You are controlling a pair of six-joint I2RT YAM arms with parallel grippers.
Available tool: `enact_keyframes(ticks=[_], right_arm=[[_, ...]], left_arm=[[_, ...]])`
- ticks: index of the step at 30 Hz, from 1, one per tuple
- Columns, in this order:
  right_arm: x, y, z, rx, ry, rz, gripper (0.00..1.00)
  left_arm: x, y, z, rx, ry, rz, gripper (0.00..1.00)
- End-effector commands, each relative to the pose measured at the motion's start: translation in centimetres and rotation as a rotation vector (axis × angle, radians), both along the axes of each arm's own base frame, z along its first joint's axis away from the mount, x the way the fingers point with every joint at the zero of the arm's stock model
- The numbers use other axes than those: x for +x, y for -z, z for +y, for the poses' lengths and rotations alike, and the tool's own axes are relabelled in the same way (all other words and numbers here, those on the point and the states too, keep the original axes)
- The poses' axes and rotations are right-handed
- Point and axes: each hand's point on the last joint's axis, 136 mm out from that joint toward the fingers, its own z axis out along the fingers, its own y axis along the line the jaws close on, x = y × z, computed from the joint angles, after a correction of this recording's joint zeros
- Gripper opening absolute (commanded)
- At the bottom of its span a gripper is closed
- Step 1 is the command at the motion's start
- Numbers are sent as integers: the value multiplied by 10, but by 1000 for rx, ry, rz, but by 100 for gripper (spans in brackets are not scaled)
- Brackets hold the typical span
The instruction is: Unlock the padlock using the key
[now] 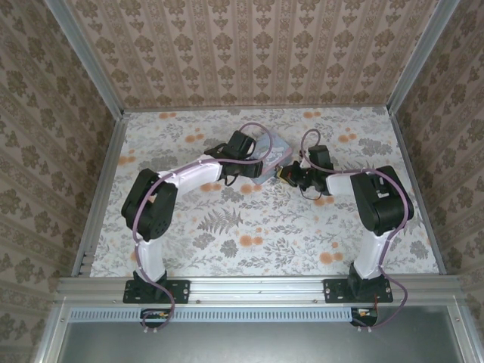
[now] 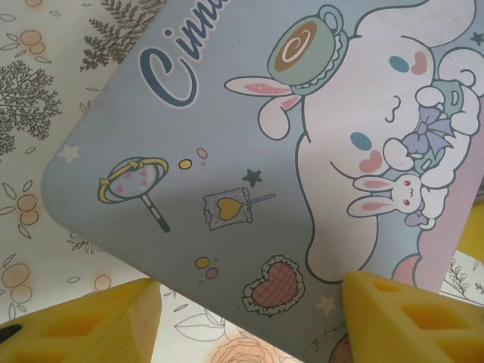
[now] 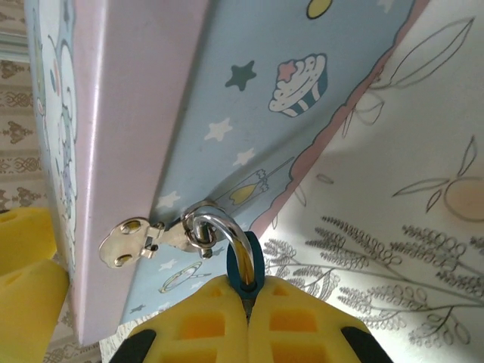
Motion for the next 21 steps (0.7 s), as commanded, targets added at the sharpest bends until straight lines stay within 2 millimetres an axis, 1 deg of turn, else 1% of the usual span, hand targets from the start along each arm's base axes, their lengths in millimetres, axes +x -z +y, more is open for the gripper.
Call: enact_keyframes(ticks=[1,5,8,11,14,16,18,21], right_arm=[[28,2,-35,-19,146,-16,0],[41,-6,-44,79,195,-51,0],[47,-10,-49,89,193,-53,0],[49,-10,-54,71,174,-34,0],[46,-11,-60,60,172,-29,0],[42,-14,-61,66,167,-37,0],[36,-18,-59,80,164,-48,0],[22,-27,-52,112,144,-65,0]], left_arm=[[-47,85,60,299,5,248,64],[-48,89,59,302,7,257,63],[-49,92,58,305,9,262,63],[-49,95,58,309,9,266,62],[-48,94,57,302,5,264,63],[-47,92,56,293,4,262,64],[-46,87,55,281,2,254,68],[-43,72,51,229,4,237,73]])
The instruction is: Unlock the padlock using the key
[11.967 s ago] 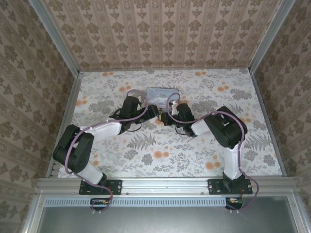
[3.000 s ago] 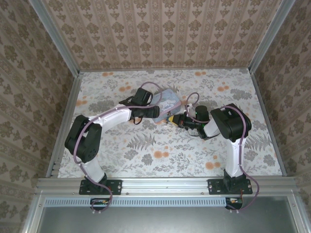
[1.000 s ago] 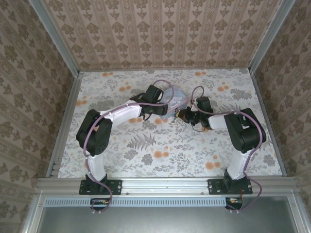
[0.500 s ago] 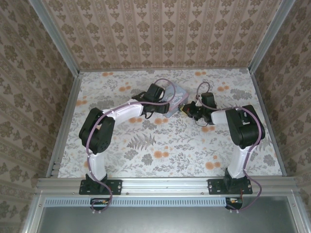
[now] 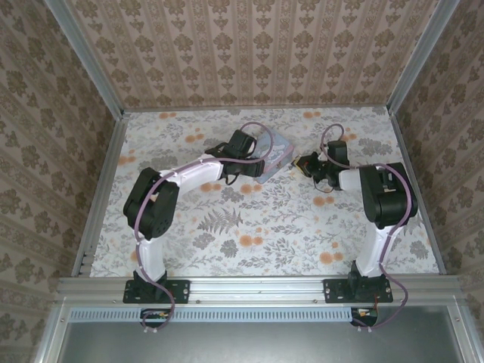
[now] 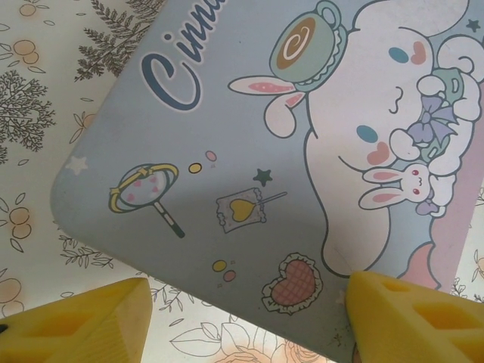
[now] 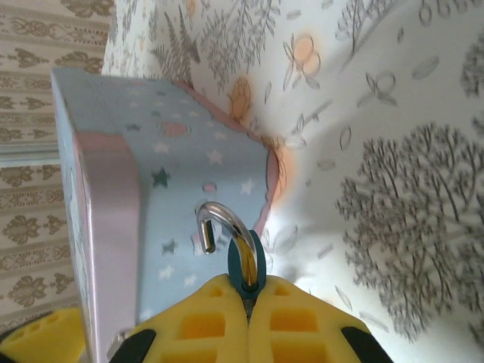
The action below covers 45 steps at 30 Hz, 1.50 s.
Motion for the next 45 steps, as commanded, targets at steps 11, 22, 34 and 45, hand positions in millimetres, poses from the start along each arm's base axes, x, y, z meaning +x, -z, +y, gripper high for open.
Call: enact_keyframes(ticks=[11,22,34,45], right_arm=[[-97,-36,85,68,-226,-66,0],[-151,-9,168,67,-372,-36,0],[-156,15,114,10,-276,30,48],[-144,-72,5,-160,-108,-105,86]], left_arm=[[-40,3,41,-31,-9,206,83],[-36,-52,51,-148,-42,135,92],[-40,-84,80,-175,-103,66,95],[-46,-127,135,-179,-208,-70,100]])
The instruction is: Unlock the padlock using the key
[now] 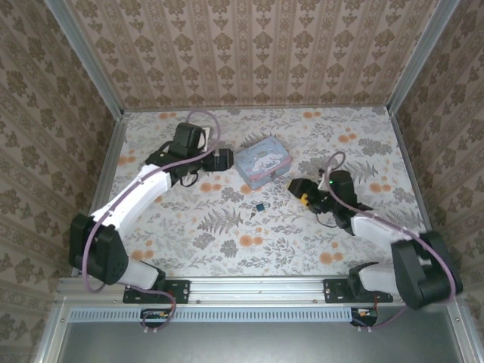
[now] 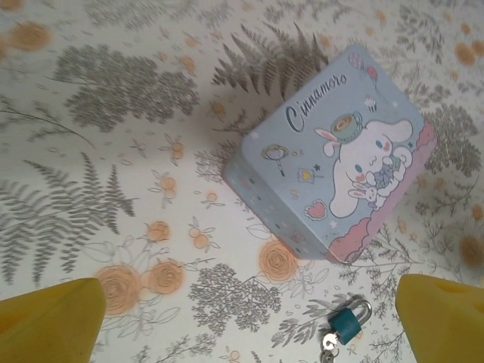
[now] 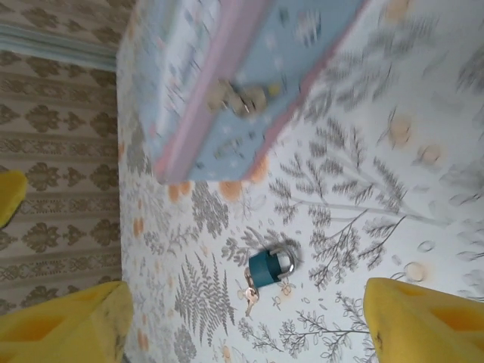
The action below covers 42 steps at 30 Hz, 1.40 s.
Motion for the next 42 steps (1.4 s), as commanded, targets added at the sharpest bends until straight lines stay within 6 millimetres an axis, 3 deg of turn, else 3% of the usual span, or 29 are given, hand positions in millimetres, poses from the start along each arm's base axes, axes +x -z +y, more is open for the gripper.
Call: enact_keyframes(ticks=[1,6,12,15,20,22,27,32,36,39,42], right_arm=[[-5,-15,-30,-114,28,5,94],[17,-62,-79,-212,169,-96,100],[40,-94,-137,-454,394,-218,100],[49,-99,-159,-578,474,-301,100],[55,-87,-188,-733,603,-407,100],[54,-75,-201,-790,652,-388,99],[57,-31,-210,-923,606,-324,99],[60,-9,-209,-946,605,-408,99],[65,-12,-193,-907,506,-491,99],[71,6,-167,-880,360,-558,99],[70,11,-165,-870,348,-569,99]], left_arm=[[-1,-13,35,46,-87,-52,100],[8,-28,87,129,-238,-159,100],[22,-31,145,237,-364,-348,100],[27,-29,176,321,-435,-439,100],[30,0,220,390,-523,-434,100],[32,13,225,390,-525,-452,100],[31,53,228,429,-511,-451,100],[37,83,221,419,-470,-507,100],[38,96,208,387,-397,-558,100],[45,107,201,379,-338,-570,100],[48,111,200,345,-314,-523,100]])
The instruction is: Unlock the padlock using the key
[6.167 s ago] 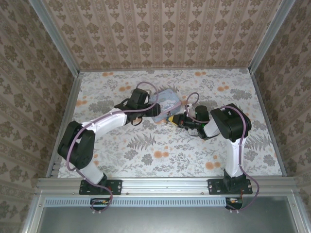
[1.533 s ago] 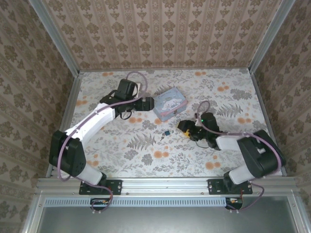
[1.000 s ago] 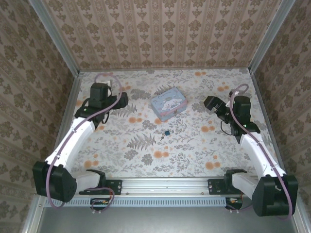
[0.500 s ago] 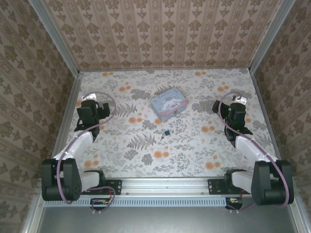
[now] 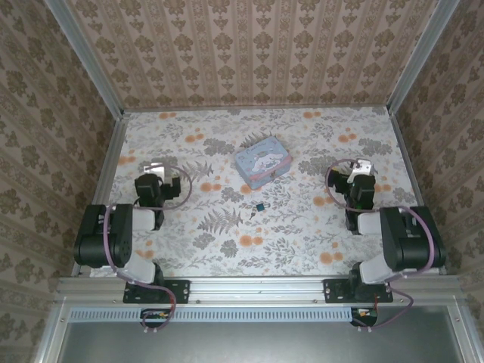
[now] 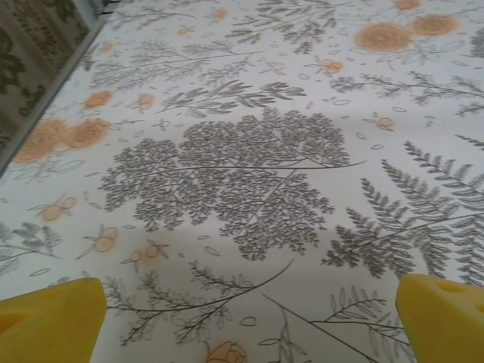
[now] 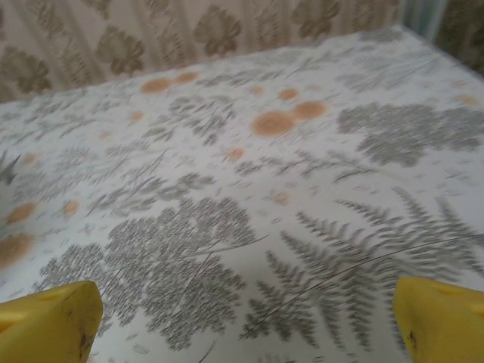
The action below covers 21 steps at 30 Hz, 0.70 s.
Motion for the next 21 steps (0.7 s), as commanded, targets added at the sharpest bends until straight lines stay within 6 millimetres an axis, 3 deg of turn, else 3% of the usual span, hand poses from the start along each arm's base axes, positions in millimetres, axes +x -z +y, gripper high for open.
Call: enact_keyframes(ticks=[1,3,14,21], right_arm=[[8,-14,14,-20,-100,-43,100],[23,-11,22,-47,-121,11,99],[17,-13,36,-130,-142,-4,100],[24,-9,30,-89,-140,36,99]], left_arm=[[18,-27,-6,-30,73,-92,100],[19,-28,-6,-35,73,-97,100],[20,-27,-4,-44,71,-90,100],[19,-27,-4,-52,76,-90,100]])
